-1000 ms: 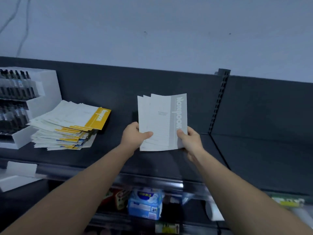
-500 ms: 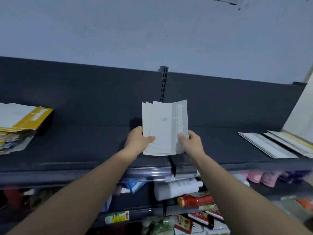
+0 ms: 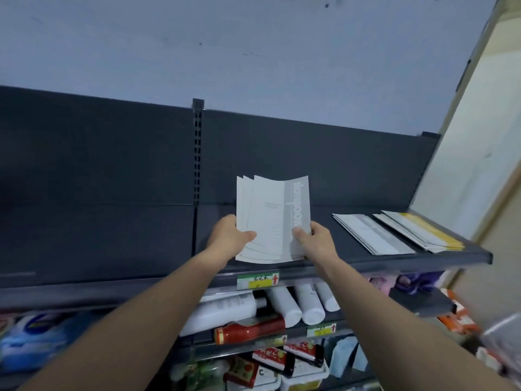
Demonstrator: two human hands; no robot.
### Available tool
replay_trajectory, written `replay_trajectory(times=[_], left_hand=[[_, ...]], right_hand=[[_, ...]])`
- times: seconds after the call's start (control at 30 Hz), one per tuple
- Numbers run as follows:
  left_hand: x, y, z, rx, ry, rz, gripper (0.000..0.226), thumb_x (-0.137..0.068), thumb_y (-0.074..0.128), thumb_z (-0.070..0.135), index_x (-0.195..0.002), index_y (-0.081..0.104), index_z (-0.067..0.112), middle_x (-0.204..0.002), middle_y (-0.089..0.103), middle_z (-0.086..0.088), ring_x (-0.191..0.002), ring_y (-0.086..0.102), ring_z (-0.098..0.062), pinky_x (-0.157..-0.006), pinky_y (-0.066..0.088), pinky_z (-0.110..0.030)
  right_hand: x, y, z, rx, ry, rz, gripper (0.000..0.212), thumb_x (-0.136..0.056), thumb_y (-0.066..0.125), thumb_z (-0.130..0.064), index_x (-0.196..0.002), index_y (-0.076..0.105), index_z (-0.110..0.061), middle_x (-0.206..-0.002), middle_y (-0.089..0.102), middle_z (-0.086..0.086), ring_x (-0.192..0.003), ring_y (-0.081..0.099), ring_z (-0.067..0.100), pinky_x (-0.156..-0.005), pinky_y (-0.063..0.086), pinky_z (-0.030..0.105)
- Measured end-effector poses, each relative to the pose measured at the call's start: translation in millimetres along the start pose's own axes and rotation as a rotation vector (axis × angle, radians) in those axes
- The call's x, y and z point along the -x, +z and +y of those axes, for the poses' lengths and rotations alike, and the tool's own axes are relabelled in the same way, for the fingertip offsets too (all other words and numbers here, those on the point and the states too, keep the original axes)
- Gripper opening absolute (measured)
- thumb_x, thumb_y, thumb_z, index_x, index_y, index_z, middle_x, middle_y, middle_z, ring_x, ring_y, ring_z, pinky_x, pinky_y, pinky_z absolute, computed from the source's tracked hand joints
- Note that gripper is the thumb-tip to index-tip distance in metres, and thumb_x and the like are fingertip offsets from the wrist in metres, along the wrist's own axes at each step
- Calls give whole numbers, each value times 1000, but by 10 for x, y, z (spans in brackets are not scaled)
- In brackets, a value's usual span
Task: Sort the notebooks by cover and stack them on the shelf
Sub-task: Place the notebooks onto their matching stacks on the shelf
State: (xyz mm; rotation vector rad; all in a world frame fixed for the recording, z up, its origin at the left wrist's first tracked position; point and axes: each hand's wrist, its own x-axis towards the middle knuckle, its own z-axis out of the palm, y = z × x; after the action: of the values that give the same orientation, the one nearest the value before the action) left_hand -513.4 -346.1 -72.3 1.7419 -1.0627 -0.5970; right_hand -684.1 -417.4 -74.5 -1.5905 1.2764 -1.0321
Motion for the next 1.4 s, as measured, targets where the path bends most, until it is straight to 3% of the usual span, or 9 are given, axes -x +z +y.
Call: replay_trajectory(times=[0.27, 0.37, 0.53, 0.6, 0.7, 0.83, 1.07, 1.2, 1.4], left_hand=[[-333, 423, 146, -39, 26, -98, 11, -90, 65, 12, -100, 60, 13, -118, 66, -5, -96, 63, -21, -80, 52, -31], [-474, 518, 144, -47, 15, -132, 19, -90, 63, 10, -109, 65, 6, -119, 67, -6, -99, 64, -22, -79, 52, -30], [-642, 754, 238, -57, 19, -195, 18, -91, 61, 9, -107, 66, 5, -111, 69, -7, -80, 60, -19, -50, 41, -22], [-704, 881, 306, -56, 19, -208, 16, -90, 61, 9, -105, 65, 6, -109, 69, -8, -75, 57, -19, -47, 38, -21], [-786, 1116, 427, -54, 28, -227, 10, -90, 61, 9, -99, 65, 11, -102, 69, -6, -69, 56, -17, -48, 38, -21], [-850, 1526, 613, -63, 36, -243, 3, -90, 62, 11, -90, 61, 14, -90, 66, -1, -68, 59, -19, -48, 42, -23], [-889, 2324, 943, -92, 18, -256, 7, -90, 59, 11, -97, 60, 11, -92, 69, -6, -55, 57, -21, -47, 45, -26], [-922, 2710, 1043, -124, 2, -275, 20, -87, 60, 16, -106, 58, 12, -94, 70, -9, -46, 53, -19, -47, 45, -26], [-900, 3122, 1092, -239, -26, -296, 29, -84, 63, 25, -107, 63, 7, -100, 70, -12, -73, 64, -28, -67, 53, -37]], right_hand=[[-464, -238, 244, -2, 55, 5, 9, -91, 53, -19, -86, 61, -22, -85, 65, -2, -77, 60, 19, -64, 46, 30], [-631, -265, 297, 27, 71, 3, 8, -91, 54, -19, -86, 60, -19, -87, 66, 0, -79, 61, 20, -65, 48, 30], [-909, -417, 400, 89, 90, 36, 7, -91, 57, -18, -89, 61, -12, -96, 67, 6, -86, 62, 24, -75, 49, 30], [-1009, -520, 429, 118, 95, 55, 11, -91, 57, -19, -96, 62, -10, -97, 65, 6, -92, 62, 26, -82, 50, 33], [-1180, -721, 512, 148, 125, 78, 22, -91, 57, -19, -106, 62, -5, -105, 66, 8, -100, 63, 29, -90, 51, 39], [-1422, -1054, 674, 208, 158, 118, 26, -90, 57, -20, -108, 57, -1, -109, 65, 13, -98, 61, 30, -85, 49, 35], [-1788, -1760, 862, 295, 154, 95, 11, -91, 54, -14, -98, 48, -8, -96, 56, 6, -77, 50, 20, -65, 41, 29], [-1950, -2105, 972, 398, 154, 70, 13, -89, 53, -12, -101, 56, -8, -93, 58, 6, -81, 53, 25, -67, 42, 29], [-2074, -2431, 1181, 609, 134, -41, 13, -90, 52, -17, -100, 57, -9, -98, 62, 10, -83, 54, 27, -69, 40, 26]])
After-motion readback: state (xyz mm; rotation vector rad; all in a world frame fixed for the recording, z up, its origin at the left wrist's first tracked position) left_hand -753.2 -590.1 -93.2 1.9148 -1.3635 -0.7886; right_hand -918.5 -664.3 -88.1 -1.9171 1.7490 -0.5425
